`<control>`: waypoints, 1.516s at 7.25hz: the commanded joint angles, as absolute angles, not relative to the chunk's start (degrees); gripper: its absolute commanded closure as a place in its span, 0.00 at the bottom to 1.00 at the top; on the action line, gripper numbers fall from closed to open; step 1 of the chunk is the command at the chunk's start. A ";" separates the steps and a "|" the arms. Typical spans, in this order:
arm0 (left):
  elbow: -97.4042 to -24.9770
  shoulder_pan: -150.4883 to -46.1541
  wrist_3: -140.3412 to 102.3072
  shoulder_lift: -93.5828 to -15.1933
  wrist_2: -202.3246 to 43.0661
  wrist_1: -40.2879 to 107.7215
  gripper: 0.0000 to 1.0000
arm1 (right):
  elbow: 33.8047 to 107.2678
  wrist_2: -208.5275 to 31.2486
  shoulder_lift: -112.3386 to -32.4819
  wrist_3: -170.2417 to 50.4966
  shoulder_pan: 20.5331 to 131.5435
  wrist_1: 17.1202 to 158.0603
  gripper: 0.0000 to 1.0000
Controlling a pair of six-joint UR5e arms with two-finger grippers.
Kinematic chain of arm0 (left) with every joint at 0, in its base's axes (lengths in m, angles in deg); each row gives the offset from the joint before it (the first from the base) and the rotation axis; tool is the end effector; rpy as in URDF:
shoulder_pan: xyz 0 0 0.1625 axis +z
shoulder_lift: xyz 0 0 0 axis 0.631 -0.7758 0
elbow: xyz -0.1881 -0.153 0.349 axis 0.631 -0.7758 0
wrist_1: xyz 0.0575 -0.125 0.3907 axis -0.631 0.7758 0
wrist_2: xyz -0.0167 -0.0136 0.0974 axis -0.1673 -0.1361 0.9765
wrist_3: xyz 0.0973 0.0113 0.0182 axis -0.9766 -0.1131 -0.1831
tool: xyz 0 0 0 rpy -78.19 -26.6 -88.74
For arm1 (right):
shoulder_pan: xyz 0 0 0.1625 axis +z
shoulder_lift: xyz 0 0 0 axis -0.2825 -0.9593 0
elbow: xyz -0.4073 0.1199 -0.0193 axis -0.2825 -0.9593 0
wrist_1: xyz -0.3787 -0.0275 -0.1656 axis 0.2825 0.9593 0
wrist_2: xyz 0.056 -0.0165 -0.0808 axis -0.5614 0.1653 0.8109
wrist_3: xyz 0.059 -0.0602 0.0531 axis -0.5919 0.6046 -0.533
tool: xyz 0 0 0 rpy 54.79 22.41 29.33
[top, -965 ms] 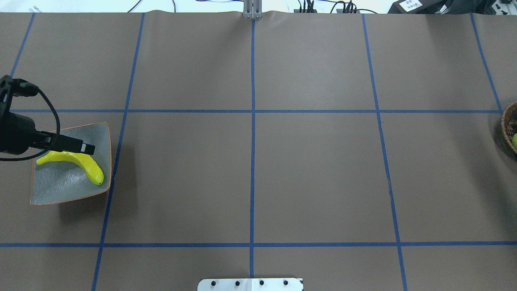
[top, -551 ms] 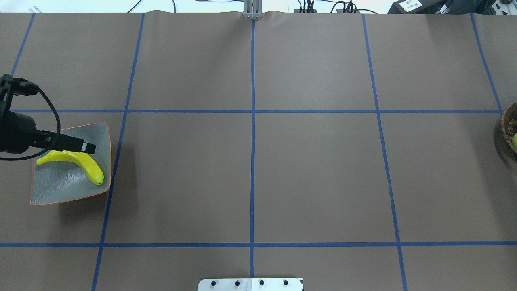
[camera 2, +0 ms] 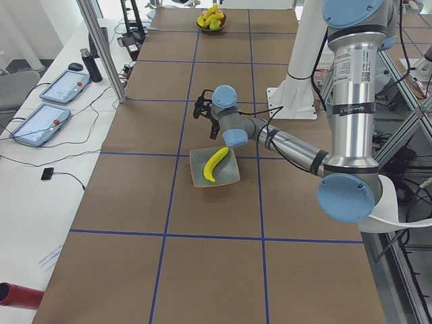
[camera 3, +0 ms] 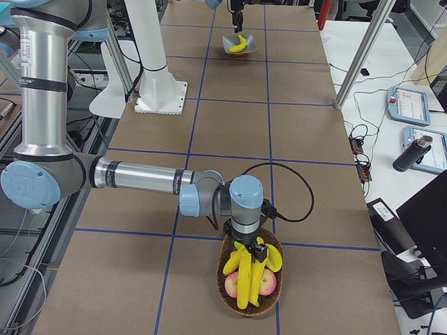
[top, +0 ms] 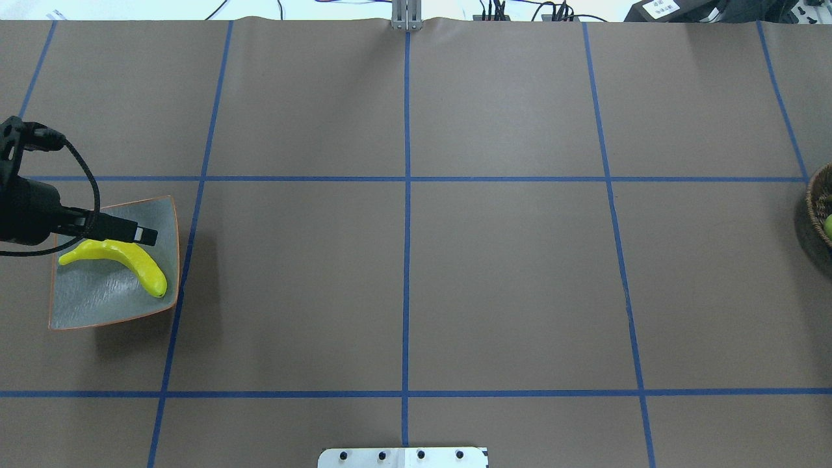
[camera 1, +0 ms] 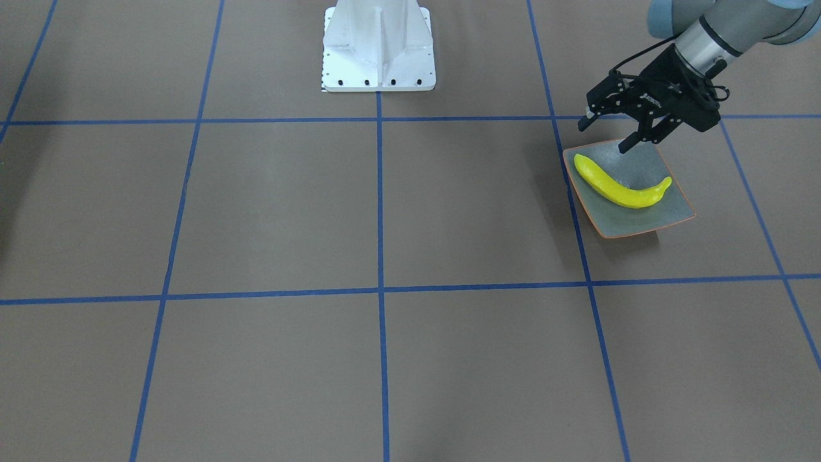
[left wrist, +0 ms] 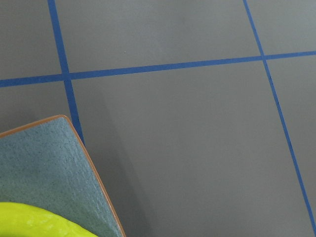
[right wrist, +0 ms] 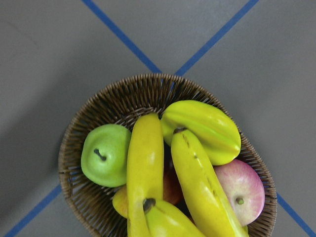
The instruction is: Transfer all bananas from basket to plate
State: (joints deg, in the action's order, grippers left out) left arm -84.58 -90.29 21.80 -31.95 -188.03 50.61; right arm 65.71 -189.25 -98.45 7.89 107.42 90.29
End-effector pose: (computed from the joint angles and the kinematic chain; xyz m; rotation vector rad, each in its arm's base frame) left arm 0.2316 -0.3983 0.3856 0.2777 1.2063 0.1394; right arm 0.0862 -0.4475 0.7163 0.3109 -0.5228 -0.8652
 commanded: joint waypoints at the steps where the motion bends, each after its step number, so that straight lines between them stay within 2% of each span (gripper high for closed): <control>1: -84.74 -90.45 21.71 -31.72 -187.82 50.68 0.00 | 57.20 -188.66 -97.27 7.87 107.46 79.00 0.00; 2: -84.83 -90.45 21.71 -31.46 -187.82 50.77 0.00 | 56.91 -188.75 -97.00 6.91 107.37 78.79 0.01; 5: -85.01 -90.54 21.62 -31.10 -187.82 50.77 0.00 | 57.17 -189.63 -95.78 6.29 106.24 78.78 0.20; 10: -85.01 -90.54 21.71 -30.93 -187.82 50.77 0.00 | 56.91 -189.89 -95.41 6.55 103.24 78.61 0.22; 11: -85.01 -90.54 21.71 -30.93 -187.82 50.77 0.00 | 56.99 -189.89 -95.85 6.64 103.24 78.52 0.25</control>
State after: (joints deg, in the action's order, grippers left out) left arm -85.01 -90.54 21.71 -30.94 -187.82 50.77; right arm 56.92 -189.88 -95.41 6.50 103.30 78.62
